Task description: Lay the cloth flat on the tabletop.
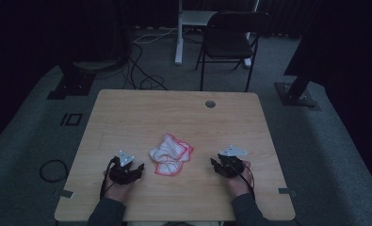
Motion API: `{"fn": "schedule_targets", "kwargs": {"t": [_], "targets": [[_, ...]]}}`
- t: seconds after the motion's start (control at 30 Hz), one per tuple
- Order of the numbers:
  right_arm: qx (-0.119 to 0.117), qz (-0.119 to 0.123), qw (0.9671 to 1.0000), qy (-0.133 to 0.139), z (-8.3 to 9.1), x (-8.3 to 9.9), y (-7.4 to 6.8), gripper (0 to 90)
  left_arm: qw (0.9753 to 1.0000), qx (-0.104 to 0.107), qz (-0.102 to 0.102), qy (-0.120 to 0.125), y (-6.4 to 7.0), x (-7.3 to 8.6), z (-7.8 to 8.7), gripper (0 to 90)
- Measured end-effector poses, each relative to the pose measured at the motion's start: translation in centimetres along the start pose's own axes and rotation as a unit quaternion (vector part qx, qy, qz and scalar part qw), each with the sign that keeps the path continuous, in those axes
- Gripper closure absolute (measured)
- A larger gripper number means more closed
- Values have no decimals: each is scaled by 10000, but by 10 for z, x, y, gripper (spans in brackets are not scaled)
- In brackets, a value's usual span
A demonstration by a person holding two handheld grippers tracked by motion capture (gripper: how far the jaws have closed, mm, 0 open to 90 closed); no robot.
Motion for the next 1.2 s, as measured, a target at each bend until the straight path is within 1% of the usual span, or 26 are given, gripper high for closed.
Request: {"fn": "schedule_targets", "kwargs": {"t": [0.13, 0.2, 0.27, 0.4, 0.57, 0.67, 0.77, 0.97, 1.1, 1.2], "targets": [[-63, 53, 10000, 46, 1, -4, -5, 613, 10000, 42, -49, 6, 2, 0, 0, 480], [-125, 126, 9998, 62, 0, -5, -9, 632, 9999, 85, -82, 10, 4, -1, 0, 483], [-141, 255, 9996, 47, 0, -7, -13, 636, 9999, 133, -110, 13, 5, -1, 0, 487], [-169, 282, 9994, 81, -1, -11, -16, 645, 9996, 282, -23, 62, 9, -3, 1, 495], [-177, 295, 9993, 119, -1, -15, -21, 650, 9992, 345, -132, 130, 15, -7, 4, 512], [-201, 348, 9991, 163, -2, -18, -25, 652, 9990, 370, -205, 161, 19, -8, 5, 519], [-224, 440, 9987, 139, -5, -20, -30, 654, 9987, 417, -218, 187, 22, -10, 5, 522], [-290, 537, 9980, 132, -12, -26, -40, 673, 9981, 491, -285, 257, 27, -12, 7, 558], [-310, 618, 9975, 143, -14, -29, -44, 687, 9973, 560, -396, 258, 31, -13, 7, 599], [-338, 615, 9974, 170, -14, -33, -46, 694, 9967, 614, -443, 282, 35, -14, 7, 615]]}}
Point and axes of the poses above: each handheld gripper's, and its own axes: z roughly backward along the jaws, x roughly out of its underside, y roughly to its right, the point moved 8 cm from there along -z, roughly forward along the jaws, and after that the axes turned 11 degrees about -z, right-handed, at the moved point
